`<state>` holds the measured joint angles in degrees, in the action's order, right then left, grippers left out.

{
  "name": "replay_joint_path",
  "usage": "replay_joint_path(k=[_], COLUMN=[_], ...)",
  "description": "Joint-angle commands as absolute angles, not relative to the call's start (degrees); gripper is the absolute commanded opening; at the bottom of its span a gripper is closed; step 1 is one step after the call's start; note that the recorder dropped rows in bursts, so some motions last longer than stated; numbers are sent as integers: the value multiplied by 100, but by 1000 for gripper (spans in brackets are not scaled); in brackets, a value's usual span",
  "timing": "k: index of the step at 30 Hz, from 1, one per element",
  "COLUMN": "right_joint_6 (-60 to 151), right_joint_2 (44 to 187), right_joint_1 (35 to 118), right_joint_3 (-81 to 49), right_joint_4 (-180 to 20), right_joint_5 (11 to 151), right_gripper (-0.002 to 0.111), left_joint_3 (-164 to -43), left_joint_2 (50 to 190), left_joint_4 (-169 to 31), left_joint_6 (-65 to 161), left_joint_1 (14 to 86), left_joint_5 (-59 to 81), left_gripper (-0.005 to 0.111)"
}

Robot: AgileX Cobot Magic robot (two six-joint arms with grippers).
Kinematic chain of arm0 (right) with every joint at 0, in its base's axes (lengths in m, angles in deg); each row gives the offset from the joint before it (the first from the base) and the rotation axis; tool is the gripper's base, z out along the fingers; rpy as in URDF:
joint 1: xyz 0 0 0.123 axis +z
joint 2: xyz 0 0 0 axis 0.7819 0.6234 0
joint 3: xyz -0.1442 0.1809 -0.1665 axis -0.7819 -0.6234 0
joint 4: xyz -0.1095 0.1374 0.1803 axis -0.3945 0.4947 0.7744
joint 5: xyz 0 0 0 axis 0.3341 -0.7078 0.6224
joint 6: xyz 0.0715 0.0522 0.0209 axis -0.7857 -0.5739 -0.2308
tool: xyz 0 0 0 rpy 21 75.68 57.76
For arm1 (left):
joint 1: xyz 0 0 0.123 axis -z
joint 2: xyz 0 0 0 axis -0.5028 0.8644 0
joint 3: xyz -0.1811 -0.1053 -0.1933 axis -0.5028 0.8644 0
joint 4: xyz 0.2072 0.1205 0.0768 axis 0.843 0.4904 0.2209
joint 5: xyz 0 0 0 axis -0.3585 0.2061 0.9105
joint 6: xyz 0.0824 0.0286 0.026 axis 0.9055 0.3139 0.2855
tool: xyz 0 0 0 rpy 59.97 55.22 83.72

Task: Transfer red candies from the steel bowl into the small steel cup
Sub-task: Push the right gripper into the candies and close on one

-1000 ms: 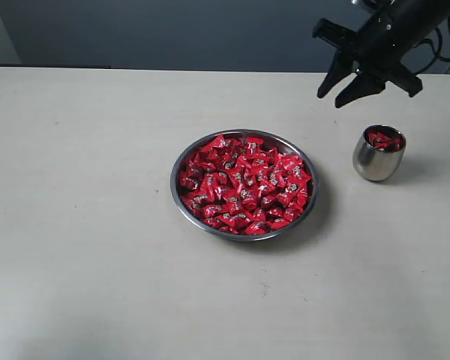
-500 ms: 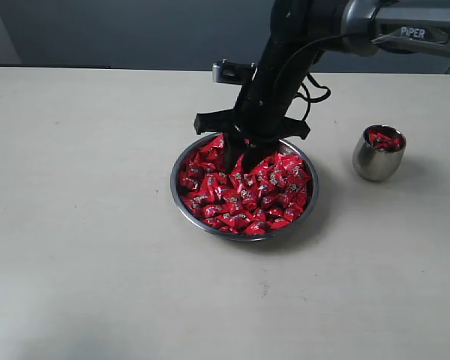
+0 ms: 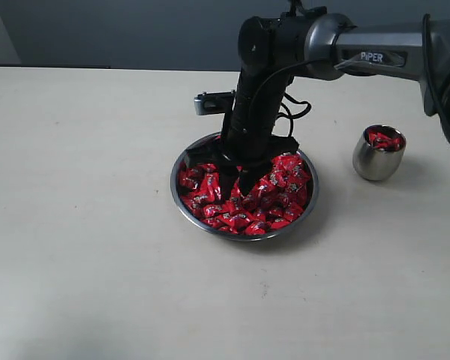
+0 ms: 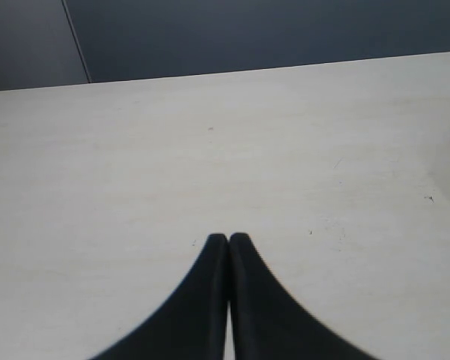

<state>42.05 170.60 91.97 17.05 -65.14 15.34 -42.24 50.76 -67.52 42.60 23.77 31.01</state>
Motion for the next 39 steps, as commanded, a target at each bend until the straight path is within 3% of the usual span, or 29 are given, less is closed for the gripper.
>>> replay_joint_path(k=[1,13,18,39], right_joint_6=[4198,4246,4246,4234], right_joint_2=[17177,17239,17247,17455], right_joint_1=[9215,9225,9225,9381], right_joint_3=[1729,1729,1729,1729], right_joint_4=[-6571,-6571,-6551,-6851], right_joint_5=[1482,1421,1475,1553], right_gripper=[33,34,44,45], left_joint_3=[-4271,-4271,-4271,-4271], left_joint_2=[5048,5048,5048,5048], left_joint_4=[-6744,-6744,-6744,-6744], left_joint_6=[4248,4248,4248,4248], left_joint_1=[2401,2401,2401,2401], left_joint_5=[3051,3051,3051,3051], left_gripper=[0,0,0,0])
